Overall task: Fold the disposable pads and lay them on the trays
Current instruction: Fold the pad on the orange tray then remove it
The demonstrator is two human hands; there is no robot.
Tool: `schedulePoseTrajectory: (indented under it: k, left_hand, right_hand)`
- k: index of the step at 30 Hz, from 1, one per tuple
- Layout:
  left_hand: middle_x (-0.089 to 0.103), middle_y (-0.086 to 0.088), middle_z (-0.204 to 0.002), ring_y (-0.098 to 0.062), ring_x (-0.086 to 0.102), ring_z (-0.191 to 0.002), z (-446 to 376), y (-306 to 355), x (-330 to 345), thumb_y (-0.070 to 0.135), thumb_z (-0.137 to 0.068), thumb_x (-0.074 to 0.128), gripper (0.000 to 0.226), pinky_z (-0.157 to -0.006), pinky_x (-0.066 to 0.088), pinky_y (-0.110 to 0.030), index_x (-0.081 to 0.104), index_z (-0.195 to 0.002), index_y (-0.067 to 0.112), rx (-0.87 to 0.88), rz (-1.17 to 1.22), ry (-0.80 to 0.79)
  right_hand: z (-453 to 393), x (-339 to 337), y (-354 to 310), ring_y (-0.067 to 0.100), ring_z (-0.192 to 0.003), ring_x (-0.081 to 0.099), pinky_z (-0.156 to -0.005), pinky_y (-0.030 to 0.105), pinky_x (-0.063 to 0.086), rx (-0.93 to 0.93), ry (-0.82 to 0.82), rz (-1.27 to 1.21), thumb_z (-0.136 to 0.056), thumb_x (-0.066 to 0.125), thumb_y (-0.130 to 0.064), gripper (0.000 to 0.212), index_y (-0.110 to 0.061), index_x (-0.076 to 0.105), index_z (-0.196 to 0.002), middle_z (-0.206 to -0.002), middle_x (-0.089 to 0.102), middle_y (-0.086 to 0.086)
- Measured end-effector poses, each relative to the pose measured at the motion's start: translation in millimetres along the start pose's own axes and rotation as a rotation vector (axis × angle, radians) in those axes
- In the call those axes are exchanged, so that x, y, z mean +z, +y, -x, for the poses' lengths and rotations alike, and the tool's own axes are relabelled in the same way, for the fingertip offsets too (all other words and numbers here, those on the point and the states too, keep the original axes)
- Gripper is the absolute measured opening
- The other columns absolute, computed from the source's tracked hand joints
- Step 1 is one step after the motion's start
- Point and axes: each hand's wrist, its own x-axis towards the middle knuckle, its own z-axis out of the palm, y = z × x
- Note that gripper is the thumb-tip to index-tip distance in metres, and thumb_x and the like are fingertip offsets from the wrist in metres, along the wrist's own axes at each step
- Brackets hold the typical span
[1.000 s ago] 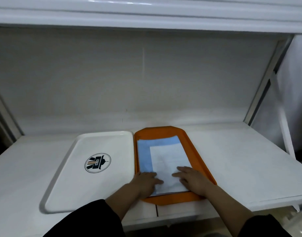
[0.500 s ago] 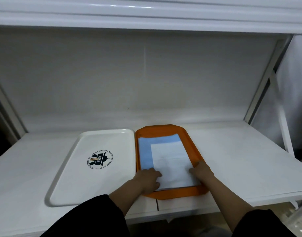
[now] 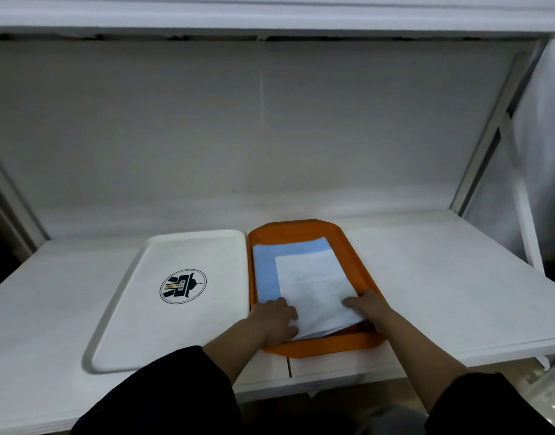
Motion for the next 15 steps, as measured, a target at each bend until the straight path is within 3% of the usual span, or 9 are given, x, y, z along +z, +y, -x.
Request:
schedulePoseTrajectory:
  k: [3,5,10,12,15]
  left_hand:
    - [0.035,-0.008,-0.145,-0.027,0.04,-0.128,-0.4,0.4,3.7,0.053,-0.094,0.04,0.058,-0.104,0.037,-0.041,0.033,-0.144,0.025,-0.012,0.054,0.023]
    - [0.028,-0.008,-0.149,-0.028,0.036,-0.133,1.1,1.1,4.2,0.059,-0.091,0.041,0.068,-0.107,0.034,-0.043,0.027,-0.148,0.024,-0.017,0.098,0.011]
    - [0.025,-0.008,-0.152,-0.029,0.036,-0.134,6.3,3.9,3.0,0.065,-0.085,0.049,0.084,-0.107,0.035,-0.045,0.018,-0.15,0.023,0.004,0.096,0.014]
    - [0.029,-0.008,-0.151,-0.029,0.04,-0.13,8.0,5.0,1.3,0.061,-0.083,0.056,0.087,-0.104,0.039,-0.045,0.017,-0.15,0.023,0.003,0.098,0.046]
    - [0.039,-0.008,-0.143,-0.029,0.049,-0.12,11.7,6.7,-2.5,0.038,-0.086,0.061,0.076,-0.094,0.047,-0.042,0.021,-0.149,0.021,-0.013,0.086,0.173]
  right_hand:
    - [11.3,-0.6,-5.2,0.02,-0.081,0.054,-0.063,0.029,0.048,-0.002,-0.08,-0.061,-0.091,0.057,-0.018,0.029,-0.008,0.05,-0.117,-0.096,0.057,0.006]
    - [19.7,-0.3,-10.8,0.017,-0.078,0.053,-0.055,0.026,0.048,-0.018,-0.089,-0.114,-0.092,0.052,-0.012,0.019,-0.012,0.046,-0.11,-0.092,0.054,0.004]
    - [29.0,3.3,-21.3,0.017,-0.064,0.065,-0.043,0.02,0.047,-0.022,-0.052,-0.199,-0.09,0.045,0.002,0.025,-0.013,0.046,-0.111,-0.088,0.061,0.007]
    - [29.3,3.6,-26.3,0.015,-0.057,0.067,-0.043,0.019,0.049,0.01,-0.064,-0.267,-0.09,0.04,0.007,0.028,-0.011,0.048,-0.11,-0.085,0.065,0.01]
    - [30.8,2.5,-32.0,0.01,-0.051,0.068,-0.044,0.018,0.051,0.054,-0.09,-0.339,-0.091,0.039,0.01,0.032,-0.005,0.053,-0.115,-0.084,0.067,0.013]
